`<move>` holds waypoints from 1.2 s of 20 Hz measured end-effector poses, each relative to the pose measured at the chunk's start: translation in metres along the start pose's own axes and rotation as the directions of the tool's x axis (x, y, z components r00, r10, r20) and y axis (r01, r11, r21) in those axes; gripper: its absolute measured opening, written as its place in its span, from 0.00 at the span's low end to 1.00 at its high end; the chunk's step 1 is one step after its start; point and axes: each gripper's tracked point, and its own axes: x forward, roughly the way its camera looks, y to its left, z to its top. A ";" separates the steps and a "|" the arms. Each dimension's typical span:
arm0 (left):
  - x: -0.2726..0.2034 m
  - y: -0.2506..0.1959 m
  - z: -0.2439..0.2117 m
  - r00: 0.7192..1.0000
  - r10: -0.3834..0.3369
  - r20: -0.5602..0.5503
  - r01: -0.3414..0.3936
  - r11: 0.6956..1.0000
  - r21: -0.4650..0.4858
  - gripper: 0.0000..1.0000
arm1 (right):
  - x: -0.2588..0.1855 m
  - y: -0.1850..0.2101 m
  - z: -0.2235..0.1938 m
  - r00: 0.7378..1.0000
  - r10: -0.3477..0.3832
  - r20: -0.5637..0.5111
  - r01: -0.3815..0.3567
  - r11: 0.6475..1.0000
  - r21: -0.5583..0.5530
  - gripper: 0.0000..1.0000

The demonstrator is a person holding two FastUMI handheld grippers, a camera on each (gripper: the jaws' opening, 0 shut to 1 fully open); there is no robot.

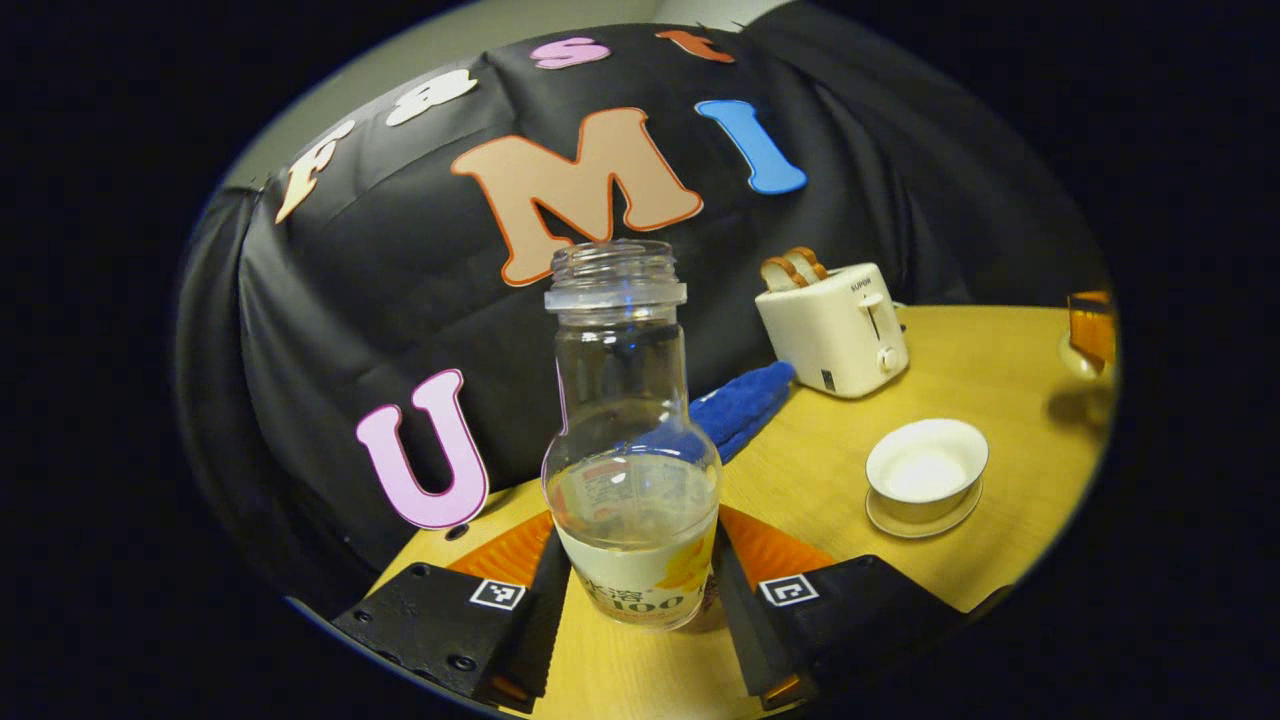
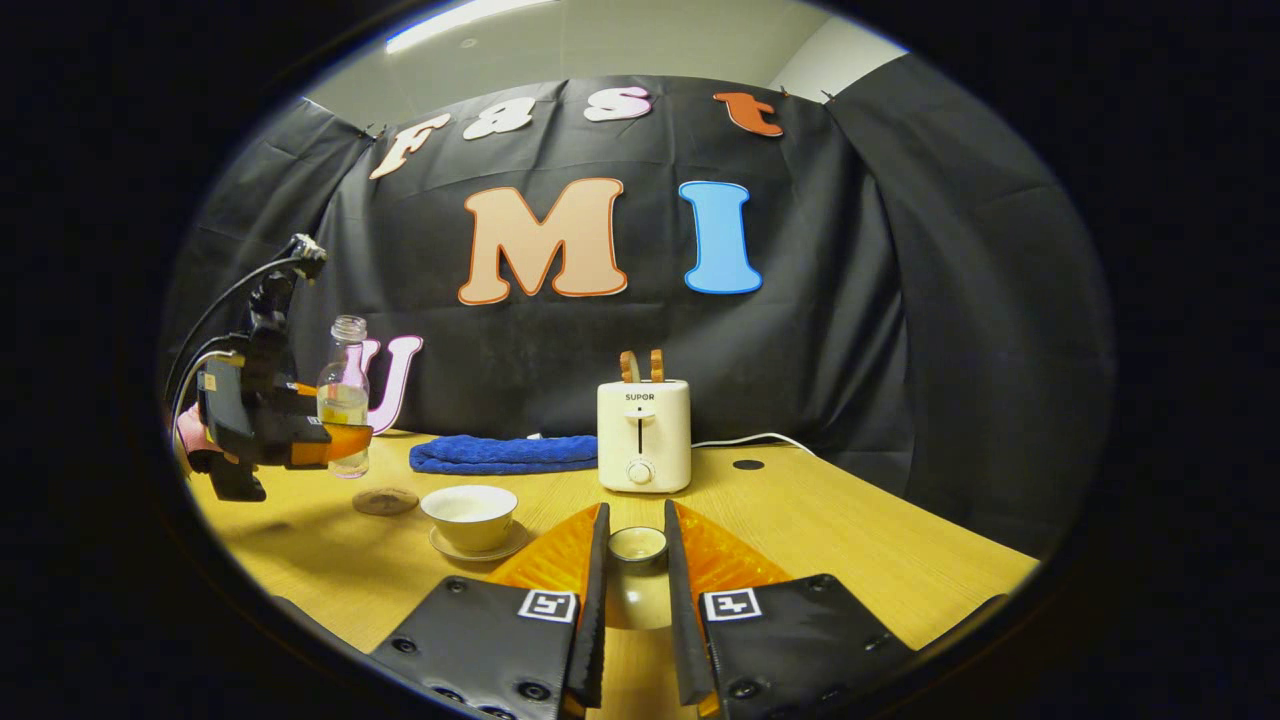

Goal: Open the teacup lid with one hand, grasp the water bottle and pour water into the teacup with the other hand; after pouring, place the water bottle on the coaster and then close the teacup lid.

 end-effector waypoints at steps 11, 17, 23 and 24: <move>0.021 -0.004 -0.029 0.994 -0.106 0.024 0.107 0.932 -0.345 0.70 | 0.000 -0.001 0.000 1.000 -0.004 -0.003 0.004 1.000 0.000 0.31; 0.033 -0.009 -0.042 0.990 -0.142 -0.023 0.129 0.948 -0.289 0.70 | 0.000 -0.001 -0.001 1.000 -0.004 -0.004 0.004 1.000 0.000 0.32; 0.038 -0.013 -0.045 0.987 -0.159 -0.038 0.143 0.952 -0.272 0.70 | 0.000 -0.001 -0.001 1.000 -0.003 -0.004 0.003 1.000 0.000 0.32; 0.038 -0.013 -0.044 0.987 -0.159 -0.034 0.144 0.952 -0.271 0.71 | 0.000 -0.001 -0.001 1.000 -0.003 -0.004 0.003 1.000 0.000 0.31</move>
